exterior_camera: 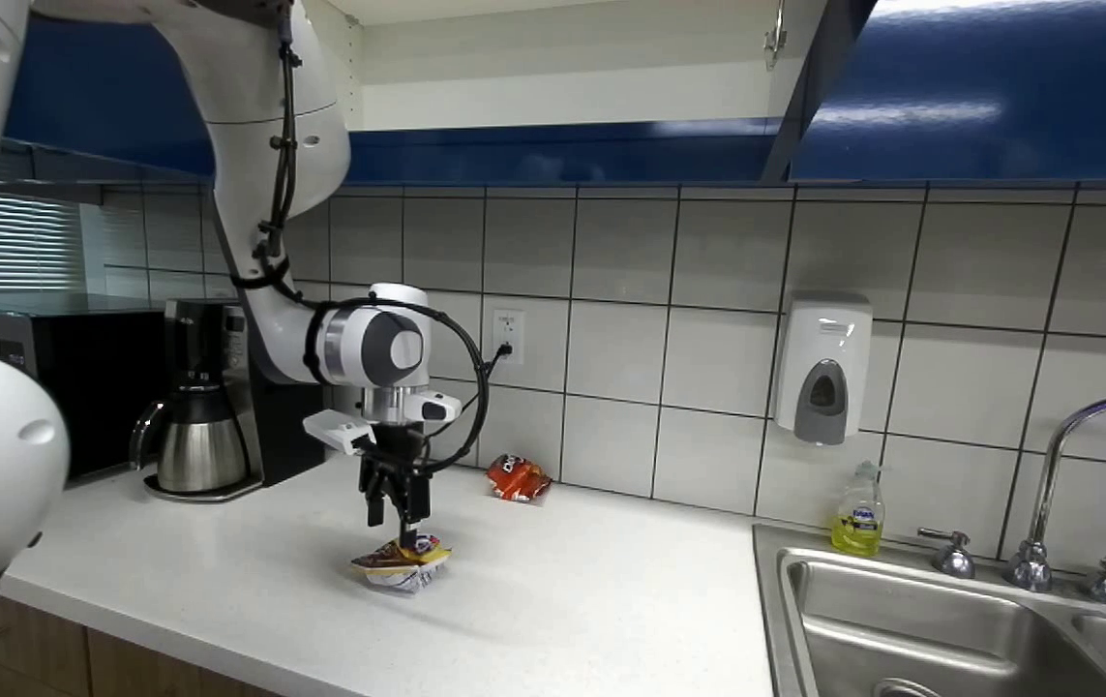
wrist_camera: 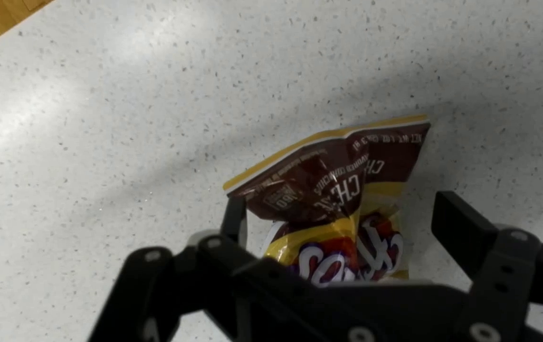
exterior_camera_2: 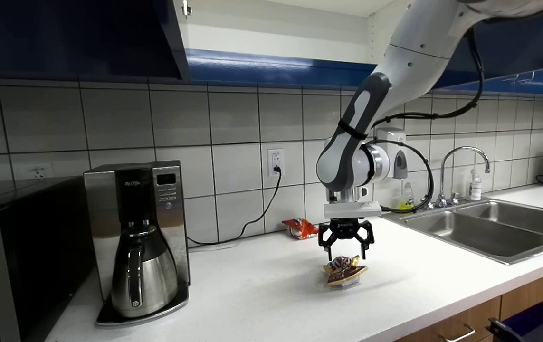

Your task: Put the brown packet inside the cabinet

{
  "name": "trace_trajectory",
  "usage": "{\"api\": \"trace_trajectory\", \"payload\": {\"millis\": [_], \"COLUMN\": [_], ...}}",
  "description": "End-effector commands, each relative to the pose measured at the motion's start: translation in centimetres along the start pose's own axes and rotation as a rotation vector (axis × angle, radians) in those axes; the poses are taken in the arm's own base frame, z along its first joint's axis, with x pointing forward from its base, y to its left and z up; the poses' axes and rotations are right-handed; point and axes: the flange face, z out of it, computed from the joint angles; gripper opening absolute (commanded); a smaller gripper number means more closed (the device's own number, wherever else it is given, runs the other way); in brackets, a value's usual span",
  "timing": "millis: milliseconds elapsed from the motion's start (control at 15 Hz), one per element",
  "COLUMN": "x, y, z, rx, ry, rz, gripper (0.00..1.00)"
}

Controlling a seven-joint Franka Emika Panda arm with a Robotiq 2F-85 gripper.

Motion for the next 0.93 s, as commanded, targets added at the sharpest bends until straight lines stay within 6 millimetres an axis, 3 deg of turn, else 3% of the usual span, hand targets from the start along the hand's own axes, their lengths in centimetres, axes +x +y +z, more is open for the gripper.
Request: {"api": "trace_trajectory", "payload": {"millis": [0, 867], "x": [0.7, 2.3], "y": [-0.6, -1.3], "z": [0.3, 1.8], "rx": [-0.002, -0.019], "ry": [0.017, 0.024], "rz": [0.054, 0.109], "gripper": [1.0, 1.0]}}
